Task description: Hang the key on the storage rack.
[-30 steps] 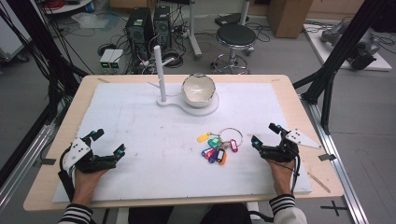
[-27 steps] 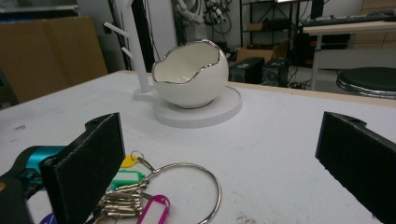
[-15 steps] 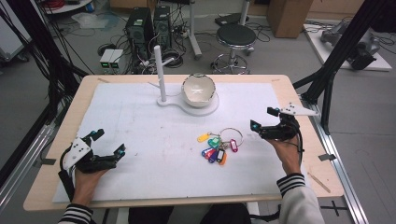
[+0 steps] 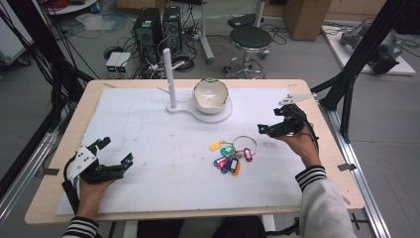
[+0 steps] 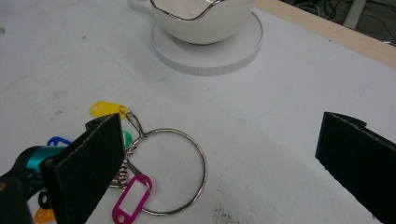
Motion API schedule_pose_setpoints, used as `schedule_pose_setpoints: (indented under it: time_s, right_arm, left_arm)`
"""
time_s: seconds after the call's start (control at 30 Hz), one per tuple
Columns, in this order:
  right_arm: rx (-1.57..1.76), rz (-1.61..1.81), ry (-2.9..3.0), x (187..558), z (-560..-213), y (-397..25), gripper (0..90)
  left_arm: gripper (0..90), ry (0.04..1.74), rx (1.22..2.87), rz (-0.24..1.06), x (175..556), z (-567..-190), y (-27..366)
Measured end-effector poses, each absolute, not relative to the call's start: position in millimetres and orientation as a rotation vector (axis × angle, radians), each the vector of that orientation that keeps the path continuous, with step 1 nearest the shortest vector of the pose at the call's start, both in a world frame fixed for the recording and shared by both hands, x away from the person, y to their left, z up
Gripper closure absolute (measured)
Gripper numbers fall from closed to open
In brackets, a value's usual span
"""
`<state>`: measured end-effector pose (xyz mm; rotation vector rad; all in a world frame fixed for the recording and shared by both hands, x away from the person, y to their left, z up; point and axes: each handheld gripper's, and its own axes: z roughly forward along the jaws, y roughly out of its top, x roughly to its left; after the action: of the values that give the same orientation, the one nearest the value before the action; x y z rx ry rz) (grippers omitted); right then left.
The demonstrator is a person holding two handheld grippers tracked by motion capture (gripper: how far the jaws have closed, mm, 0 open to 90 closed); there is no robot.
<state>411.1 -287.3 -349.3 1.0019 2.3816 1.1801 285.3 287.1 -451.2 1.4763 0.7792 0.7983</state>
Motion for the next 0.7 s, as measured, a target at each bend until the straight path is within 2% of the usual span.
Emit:
schedule_pose_setpoints:
  time_s: [0.7]
  right_arm:
    - [0.988, 0.783, 2.661, 445, -360, -254, 0.9]
  left_arm:
    - [1.7, 0.782, 1.47, 0.795, 285, -451, 287]
